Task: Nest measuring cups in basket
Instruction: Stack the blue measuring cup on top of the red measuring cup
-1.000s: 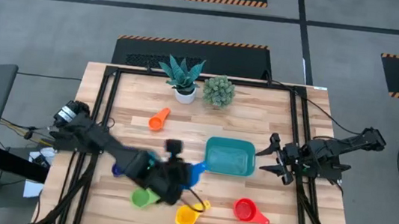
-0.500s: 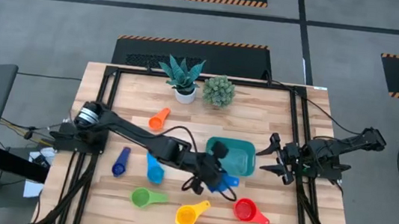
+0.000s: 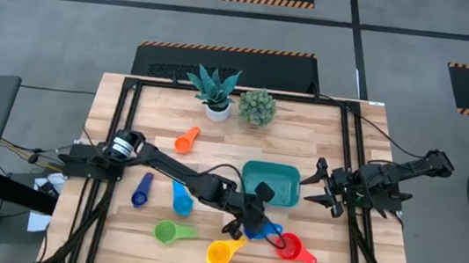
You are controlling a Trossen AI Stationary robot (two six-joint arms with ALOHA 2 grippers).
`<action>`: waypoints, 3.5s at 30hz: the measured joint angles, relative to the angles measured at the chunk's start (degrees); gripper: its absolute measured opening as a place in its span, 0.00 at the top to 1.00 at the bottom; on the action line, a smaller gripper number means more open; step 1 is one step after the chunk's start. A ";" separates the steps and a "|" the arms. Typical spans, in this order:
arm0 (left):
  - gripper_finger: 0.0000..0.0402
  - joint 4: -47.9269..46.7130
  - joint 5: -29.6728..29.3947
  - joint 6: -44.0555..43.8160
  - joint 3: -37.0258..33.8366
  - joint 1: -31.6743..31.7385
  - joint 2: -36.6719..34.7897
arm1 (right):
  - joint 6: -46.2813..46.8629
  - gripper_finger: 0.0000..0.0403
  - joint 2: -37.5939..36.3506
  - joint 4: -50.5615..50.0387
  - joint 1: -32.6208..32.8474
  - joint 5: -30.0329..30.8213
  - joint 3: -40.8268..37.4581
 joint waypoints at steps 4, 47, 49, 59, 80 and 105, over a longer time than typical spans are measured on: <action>1.00 -2.19 0.92 -0.67 0.07 -0.79 1.04 | 0.02 0.37 -0.01 -0.19 0.00 -0.04 0.02; 0.64 -31.96 -16.43 -7.28 19.05 -4.24 2.43 | -1.09 0.37 0.07 0.20 -0.02 -1.27 0.02; 0.64 -42.48 -17.54 -14.26 23.85 -5.09 2.34 | -1.36 0.37 0.10 5.72 0.00 -1.28 0.02; 0.64 -72.27 -21.22 -41.79 23.05 -9.07 -0.71 | -10.31 0.37 7.23 18.79 0.00 -1.19 4.29; 0.64 -3.59 -26.67 -49.32 -55.68 -6.52 -55.13 | -15.05 0.37 63.61 -31.39 -4.11 -5.85 57.65; 0.64 17.94 -30.08 -45.11 -66.10 -5.74 -59.14 | -8.39 0.37 96.63 -14.71 6.08 -13.13 58.73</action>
